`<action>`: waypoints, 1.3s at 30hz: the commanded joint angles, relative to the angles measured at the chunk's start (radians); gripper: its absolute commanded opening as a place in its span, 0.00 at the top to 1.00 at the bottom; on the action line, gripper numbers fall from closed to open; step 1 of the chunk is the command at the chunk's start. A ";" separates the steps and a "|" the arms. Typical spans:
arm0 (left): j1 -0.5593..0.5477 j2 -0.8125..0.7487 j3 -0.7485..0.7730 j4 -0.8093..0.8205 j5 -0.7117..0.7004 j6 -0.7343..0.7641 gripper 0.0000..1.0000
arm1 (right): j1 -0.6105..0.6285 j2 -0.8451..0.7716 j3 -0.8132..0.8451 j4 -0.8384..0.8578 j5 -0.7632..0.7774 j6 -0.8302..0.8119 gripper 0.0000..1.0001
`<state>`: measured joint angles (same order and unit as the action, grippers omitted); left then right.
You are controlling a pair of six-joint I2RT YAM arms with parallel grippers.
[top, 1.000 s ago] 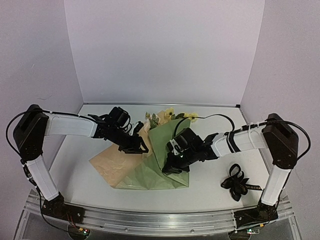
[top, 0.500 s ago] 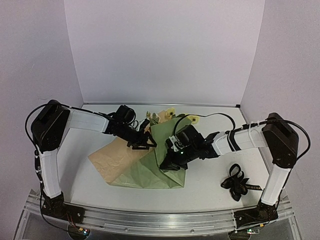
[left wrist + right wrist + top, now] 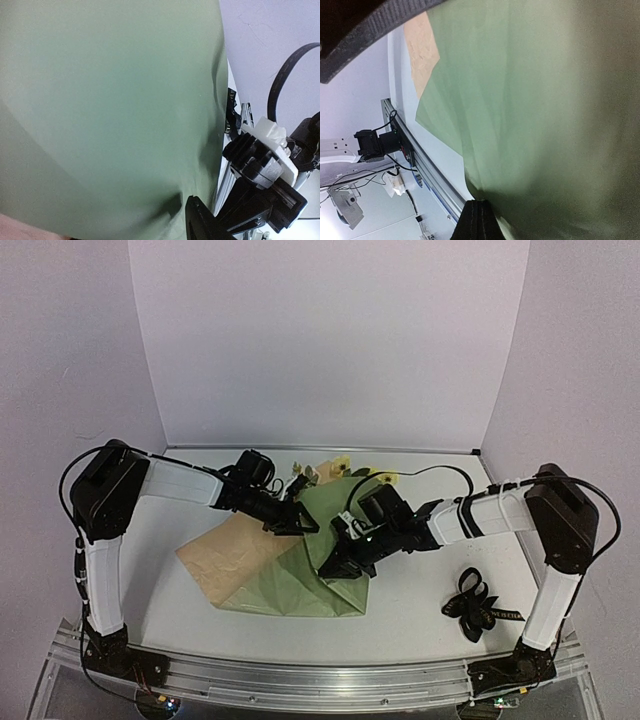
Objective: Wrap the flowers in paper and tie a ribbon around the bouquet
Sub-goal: Pass from the right arm to the left, then press the fold line of the 2/3-folded wrapping paper.
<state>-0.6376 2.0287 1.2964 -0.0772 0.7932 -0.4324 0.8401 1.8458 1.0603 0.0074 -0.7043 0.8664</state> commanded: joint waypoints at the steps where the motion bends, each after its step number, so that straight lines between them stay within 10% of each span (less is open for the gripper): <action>1: 0.006 -0.002 0.012 0.056 0.034 0.022 0.70 | -0.004 -0.006 0.039 0.032 -0.057 0.012 1.00; 6: 0.006 -0.014 0.001 0.063 0.012 0.013 0.98 | -0.003 -0.012 0.038 0.017 -0.042 0.000 0.92; 15: 0.006 -0.063 -0.043 0.035 -0.092 0.011 1.00 | -0.020 -0.127 -0.054 -0.047 0.064 -0.054 0.53; 39: 0.005 -0.123 -0.149 0.014 -0.362 -0.056 1.00 | -0.010 -0.069 -0.264 0.139 0.192 0.090 0.75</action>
<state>-0.6376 1.9570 1.1761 -0.0695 0.5064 -0.4670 0.8215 1.7379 0.8040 0.0905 -0.5573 0.9283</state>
